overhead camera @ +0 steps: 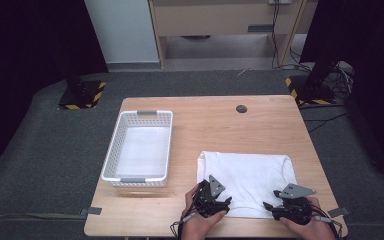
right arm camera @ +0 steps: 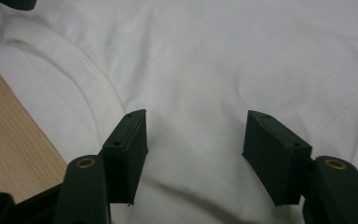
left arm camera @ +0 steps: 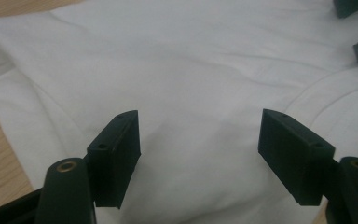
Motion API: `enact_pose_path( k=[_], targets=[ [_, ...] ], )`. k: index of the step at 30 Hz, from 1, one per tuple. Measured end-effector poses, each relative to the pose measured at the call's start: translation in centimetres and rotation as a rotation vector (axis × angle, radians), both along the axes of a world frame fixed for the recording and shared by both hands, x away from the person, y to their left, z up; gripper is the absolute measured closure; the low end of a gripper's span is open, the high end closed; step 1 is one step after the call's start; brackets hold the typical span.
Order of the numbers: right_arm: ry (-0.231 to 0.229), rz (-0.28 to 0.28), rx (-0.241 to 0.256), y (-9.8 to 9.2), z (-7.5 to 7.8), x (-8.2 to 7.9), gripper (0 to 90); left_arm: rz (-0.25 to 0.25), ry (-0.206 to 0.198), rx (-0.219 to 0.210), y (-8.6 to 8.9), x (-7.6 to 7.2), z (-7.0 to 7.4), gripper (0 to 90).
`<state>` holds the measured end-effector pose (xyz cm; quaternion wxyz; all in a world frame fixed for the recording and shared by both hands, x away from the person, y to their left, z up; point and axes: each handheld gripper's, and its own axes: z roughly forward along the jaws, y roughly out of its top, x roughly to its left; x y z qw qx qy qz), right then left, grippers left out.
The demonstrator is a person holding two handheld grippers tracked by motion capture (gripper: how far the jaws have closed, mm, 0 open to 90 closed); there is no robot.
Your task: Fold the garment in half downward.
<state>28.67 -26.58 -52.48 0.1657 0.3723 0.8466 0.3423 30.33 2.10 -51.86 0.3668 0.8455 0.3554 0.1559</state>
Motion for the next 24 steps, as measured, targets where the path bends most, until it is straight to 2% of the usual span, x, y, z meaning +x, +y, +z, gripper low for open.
enact_pose_path(
  k=[2, 4, 8, 11, 19, 24],
  targets=[
    [-0.009, 0.003, -0.002, -0.2, -0.1, 0.0, 39.3, 0.004, -0.005, 0.028, 0.1, 0.0, -0.3, 28.3],
    [0.002, 0.001, 0.027, -0.5, -0.4, 0.1, 39.2, 0.008, 0.010, 0.038, 0.1, 0.1, -0.8, 27.4],
    [0.018, -0.003, 0.051, -1.2, -0.5, 0.5, 37.2, 0.019, 0.020, 0.026, -0.2, 0.5, -1.1, 23.1],
    [0.015, 0.000, 0.060, -1.7, -0.6, 0.8, 36.1, 0.027, 0.013, 0.013, -0.6, 0.9, -1.3, 20.2],
    [0.003, -0.027, 0.071, -3.5, -0.8, 1.7, 33.7, 0.010, -0.004, -0.003, -2.0, 1.9, -1.6, 18.1],
    [0.003, -0.036, 0.076, -4.1, -0.8, 2.0, 32.9, -0.001, 0.002, 0.000, -2.5, 2.4, -1.6, 17.2]
  ],
)
